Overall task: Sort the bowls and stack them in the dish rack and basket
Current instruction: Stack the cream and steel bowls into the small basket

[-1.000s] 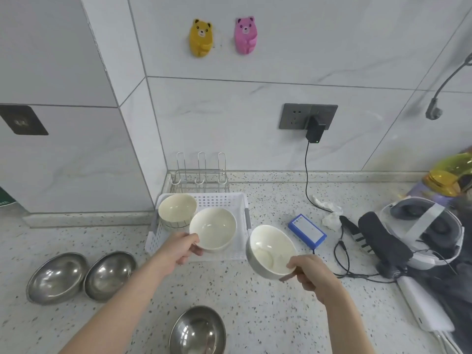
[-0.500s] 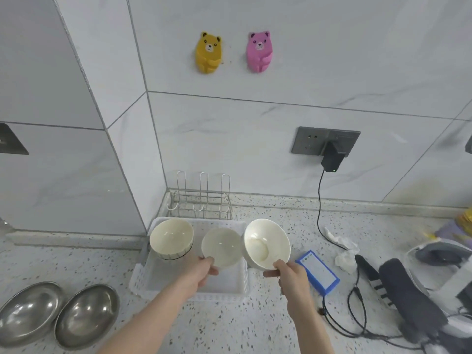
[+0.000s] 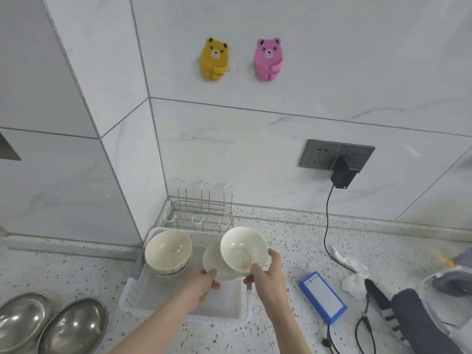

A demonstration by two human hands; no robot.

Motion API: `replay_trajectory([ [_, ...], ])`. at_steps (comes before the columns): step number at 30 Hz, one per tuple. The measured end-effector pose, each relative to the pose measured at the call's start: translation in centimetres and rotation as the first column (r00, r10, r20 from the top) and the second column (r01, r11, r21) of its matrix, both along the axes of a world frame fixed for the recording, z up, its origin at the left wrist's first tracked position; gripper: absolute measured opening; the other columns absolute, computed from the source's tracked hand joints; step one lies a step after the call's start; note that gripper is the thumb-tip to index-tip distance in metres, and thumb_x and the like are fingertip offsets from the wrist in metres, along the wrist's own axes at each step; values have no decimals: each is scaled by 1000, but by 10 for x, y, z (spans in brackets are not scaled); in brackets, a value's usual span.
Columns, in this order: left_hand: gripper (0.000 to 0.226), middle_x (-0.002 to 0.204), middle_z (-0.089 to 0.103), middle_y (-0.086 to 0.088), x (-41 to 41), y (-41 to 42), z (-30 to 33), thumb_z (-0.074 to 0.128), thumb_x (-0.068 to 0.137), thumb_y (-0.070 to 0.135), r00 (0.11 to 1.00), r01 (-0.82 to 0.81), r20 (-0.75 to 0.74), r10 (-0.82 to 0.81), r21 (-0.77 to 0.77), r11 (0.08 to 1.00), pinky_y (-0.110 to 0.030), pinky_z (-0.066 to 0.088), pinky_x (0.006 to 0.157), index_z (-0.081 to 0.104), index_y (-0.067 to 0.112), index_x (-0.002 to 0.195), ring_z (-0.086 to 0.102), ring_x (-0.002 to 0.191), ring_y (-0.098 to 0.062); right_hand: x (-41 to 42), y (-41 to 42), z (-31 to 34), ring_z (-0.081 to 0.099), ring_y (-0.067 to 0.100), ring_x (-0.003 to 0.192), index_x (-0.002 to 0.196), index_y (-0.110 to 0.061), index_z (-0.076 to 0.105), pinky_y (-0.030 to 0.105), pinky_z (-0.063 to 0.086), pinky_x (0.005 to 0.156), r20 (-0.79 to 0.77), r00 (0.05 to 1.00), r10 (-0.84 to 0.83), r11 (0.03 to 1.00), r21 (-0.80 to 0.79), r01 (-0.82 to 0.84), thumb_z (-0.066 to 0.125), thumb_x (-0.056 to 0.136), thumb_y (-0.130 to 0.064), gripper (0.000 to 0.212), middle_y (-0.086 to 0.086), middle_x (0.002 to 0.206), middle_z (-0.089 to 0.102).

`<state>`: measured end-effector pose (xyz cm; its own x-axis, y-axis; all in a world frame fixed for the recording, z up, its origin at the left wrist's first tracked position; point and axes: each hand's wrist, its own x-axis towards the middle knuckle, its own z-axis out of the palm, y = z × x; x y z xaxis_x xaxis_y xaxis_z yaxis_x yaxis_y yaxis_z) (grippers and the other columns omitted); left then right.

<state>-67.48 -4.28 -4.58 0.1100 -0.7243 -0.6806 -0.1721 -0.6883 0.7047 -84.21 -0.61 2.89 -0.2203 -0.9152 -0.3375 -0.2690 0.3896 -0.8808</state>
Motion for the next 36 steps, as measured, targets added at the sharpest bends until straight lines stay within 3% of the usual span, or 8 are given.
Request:
replay_trajectory([
  [4,29,77,74,-13,7,4,3,42,104,31,995,-46,-87,46,2,999,-17,19,40,55,6,112,31,43,-12,10,-9,-1,66,20,72,131,-27,34,42,53,73,-6,999,39,999,-2,-39,48,90,-14,46,7,69,74],
  [10,18,72,76,-12,18,10,9,41,97,33,972,-204,-121,202,-5,979,-15,23,35,53,21,102,39,39,-13,17,-7,-13,64,13,75,135,-26,32,29,45,64,-60,994,86,996,19,-85,47,91,-17,48,2,64,73],
  [14,31,77,77,-11,18,16,13,40,97,47,965,-232,-138,221,-70,970,-17,25,36,50,29,121,44,40,-13,26,-9,-18,64,11,77,136,-26,31,28,45,65,-117,985,128,992,37,-125,46,91,-19,48,-2,63,72],
  [18,41,80,78,-9,16,20,20,42,91,63,970,-209,-146,194,-100,973,-17,25,37,54,34,117,42,42,-13,31,-14,-20,61,8,74,138,-25,30,28,43,62,-189,967,168,985,66,-158,42,91,-21,49,-2,70,73],
  [24,36,76,77,-7,11,23,26,55,89,58,978,-186,-121,170,-138,973,-17,24,38,57,31,112,41,39,-11,31,-16,-24,62,16,77,135,-15,32,32,48,69,-302,931,205,978,97,-184,38,95,-22,41,0,79,74],
  [28,43,78,78,-5,8,27,21,62,87,54,986,-159,-84,143,-216,963,-19,28,40,55,29,122,43,41,-11,35,-16,-28,67,21,86,140,-15,30,34,52,75,-394,890,231,973,104,-206,35,98,-26,44,2,87,75],
  [36,43,79,77,-6,8,27,16,59,92,47,992,-125,-49,116,-263,957,-20,29,40,52,29,130,41,45,-12,36,-19,-31,68,25,90,150,-12,16,36,55,76,-492,822,286,958,150,-244,29,100,-28,54,5,100,73],
])
